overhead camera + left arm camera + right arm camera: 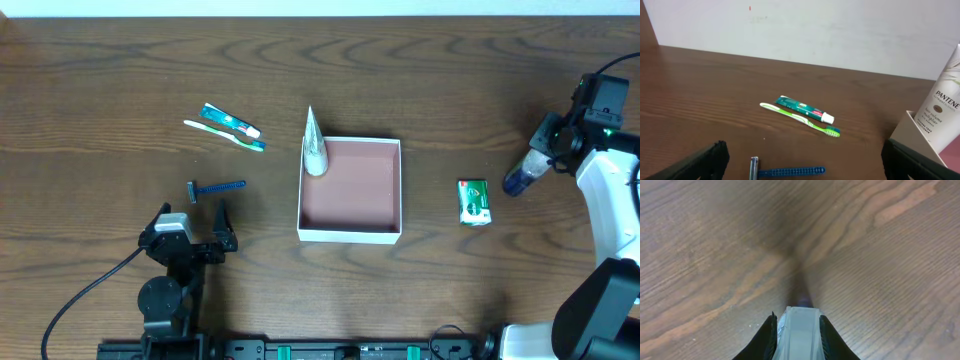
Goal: Pack container
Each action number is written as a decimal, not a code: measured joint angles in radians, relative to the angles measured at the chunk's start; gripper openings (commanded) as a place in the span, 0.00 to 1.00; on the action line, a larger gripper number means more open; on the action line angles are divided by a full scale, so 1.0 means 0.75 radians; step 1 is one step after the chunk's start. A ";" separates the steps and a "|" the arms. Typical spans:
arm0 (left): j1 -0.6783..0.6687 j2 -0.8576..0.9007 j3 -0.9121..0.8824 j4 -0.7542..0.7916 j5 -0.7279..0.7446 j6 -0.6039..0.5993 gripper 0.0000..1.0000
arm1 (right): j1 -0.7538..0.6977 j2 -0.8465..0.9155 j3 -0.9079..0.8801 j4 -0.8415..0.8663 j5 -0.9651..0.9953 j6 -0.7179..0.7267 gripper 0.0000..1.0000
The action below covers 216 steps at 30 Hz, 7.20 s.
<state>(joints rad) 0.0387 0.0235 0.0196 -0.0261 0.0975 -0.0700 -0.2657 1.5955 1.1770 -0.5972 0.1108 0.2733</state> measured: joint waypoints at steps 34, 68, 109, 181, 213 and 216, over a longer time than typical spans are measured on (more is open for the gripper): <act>0.000 0.000 0.000 0.000 0.000 0.000 0.98 | 0.922 -0.454 -0.024 0.170 -0.196 -0.028 0.02; 0.000 0.000 -0.001 0.000 0.001 0.000 0.98 | 1.348 0.114 -0.025 0.456 0.432 0.269 0.03; 0.000 0.000 0.000 0.000 0.000 0.000 0.98 | 1.340 0.132 -0.025 0.541 0.180 -0.288 0.48; 0.000 0.000 0.000 0.000 0.000 0.000 0.98 | 1.085 0.176 -0.017 0.373 0.003 -0.165 0.59; 0.000 0.000 0.000 0.000 0.000 0.000 0.98 | 0.898 0.176 -0.017 0.225 0.070 -0.186 0.29; 0.000 0.000 -0.001 0.000 0.000 0.000 0.98 | 0.898 0.176 -0.017 0.217 0.057 -0.202 0.21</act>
<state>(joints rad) 0.0387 0.0235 0.0193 -0.0261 0.0975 -0.0700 0.4080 1.7275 1.1641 -0.4347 0.1539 0.1219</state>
